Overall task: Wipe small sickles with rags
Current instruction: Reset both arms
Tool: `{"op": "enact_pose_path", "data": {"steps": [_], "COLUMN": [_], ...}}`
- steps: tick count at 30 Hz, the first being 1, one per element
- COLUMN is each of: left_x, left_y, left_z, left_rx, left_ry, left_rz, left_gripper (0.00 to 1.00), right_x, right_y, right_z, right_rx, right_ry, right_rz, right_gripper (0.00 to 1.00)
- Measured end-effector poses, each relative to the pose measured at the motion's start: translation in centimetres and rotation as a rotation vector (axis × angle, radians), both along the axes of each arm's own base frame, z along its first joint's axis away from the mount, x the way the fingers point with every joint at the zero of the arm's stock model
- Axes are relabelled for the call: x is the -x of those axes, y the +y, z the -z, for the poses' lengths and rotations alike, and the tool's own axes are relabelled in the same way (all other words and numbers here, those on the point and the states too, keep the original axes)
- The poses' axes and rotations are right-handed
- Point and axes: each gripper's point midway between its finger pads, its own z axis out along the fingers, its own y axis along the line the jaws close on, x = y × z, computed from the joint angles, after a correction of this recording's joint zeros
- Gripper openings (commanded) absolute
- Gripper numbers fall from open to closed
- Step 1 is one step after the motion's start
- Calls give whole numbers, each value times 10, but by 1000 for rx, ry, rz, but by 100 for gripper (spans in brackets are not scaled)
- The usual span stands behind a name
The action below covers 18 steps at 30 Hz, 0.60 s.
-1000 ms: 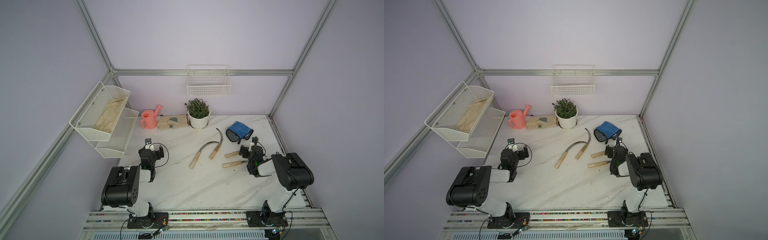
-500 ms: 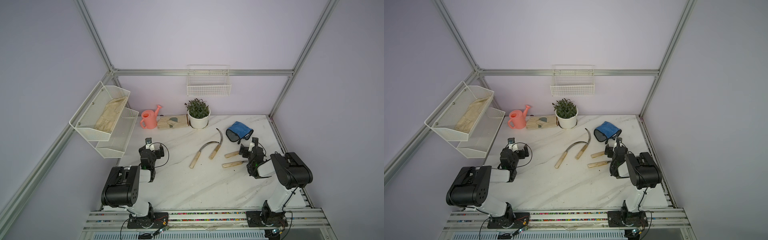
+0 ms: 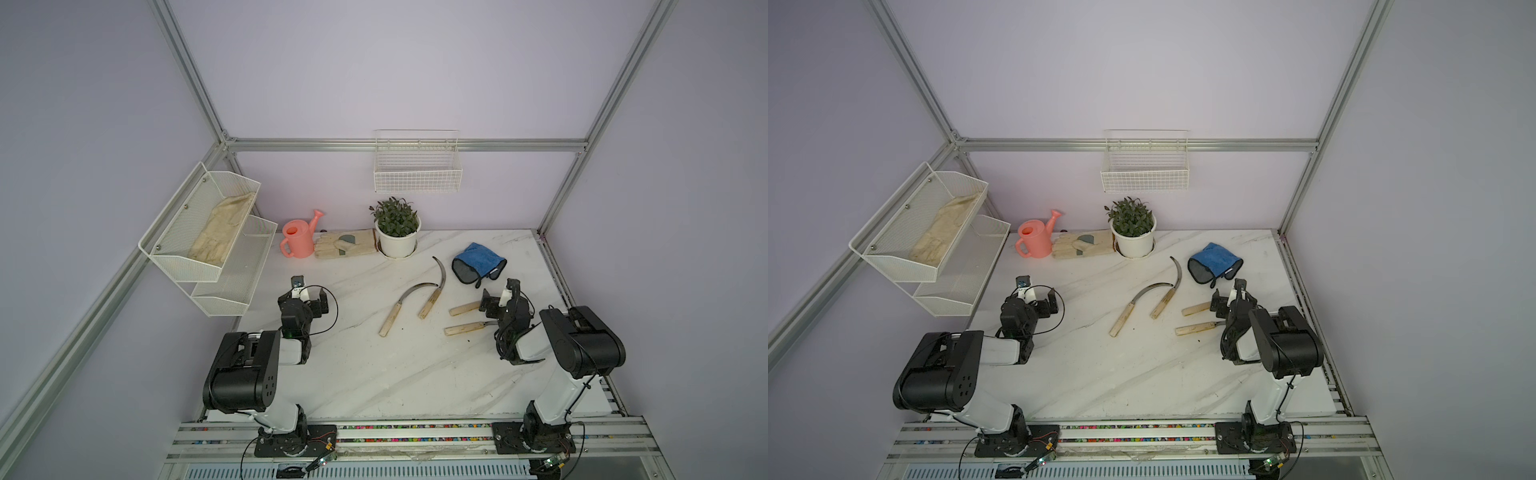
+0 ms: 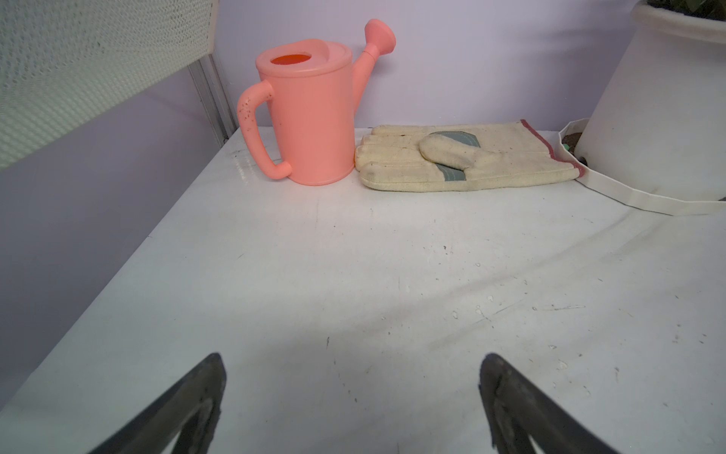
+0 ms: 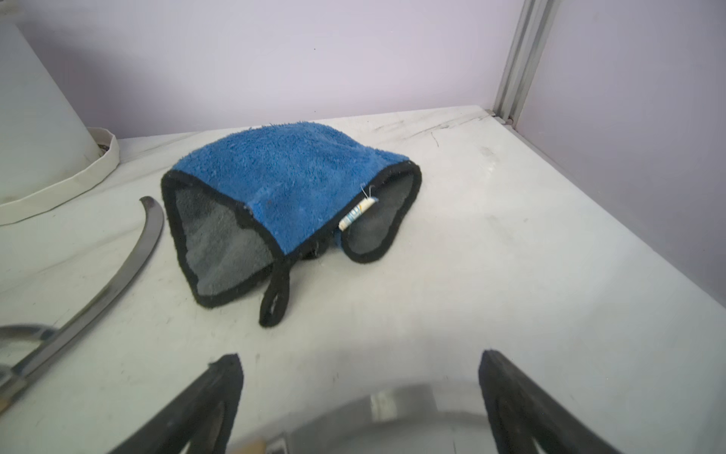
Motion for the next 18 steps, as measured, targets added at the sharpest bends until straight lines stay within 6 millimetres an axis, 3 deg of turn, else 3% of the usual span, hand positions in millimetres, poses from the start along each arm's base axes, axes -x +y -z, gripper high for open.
{"op": "enact_pose_path", "data": {"steps": [3, 6, 8, 10, 18], "left_x": [0, 0, 0, 0, 0], "left_y": [0, 0, 0, 0, 0], "left_z": [0, 0, 0, 0, 0], "left_rx": [0, 0, 0, 0, 0], "left_ry": [0, 0, -1, -1, 0], "left_rz": [0, 0, 0, 0, 0], "left_gripper": [100, 100, 100, 100, 100], "right_x": [17, -3, -30, -42, -39], "right_y": [-5, -4, -4, -4, -8], "right_z": [12, 6, -12, -28, -13], "right_rx": [0, -4, -12, -16, -11], "right_ry": [18, 19, -15, -51, 18], "right_rz": [21, 28, 26, 25, 34], "right_gripper": [97, 97, 97, 97, 97]}}
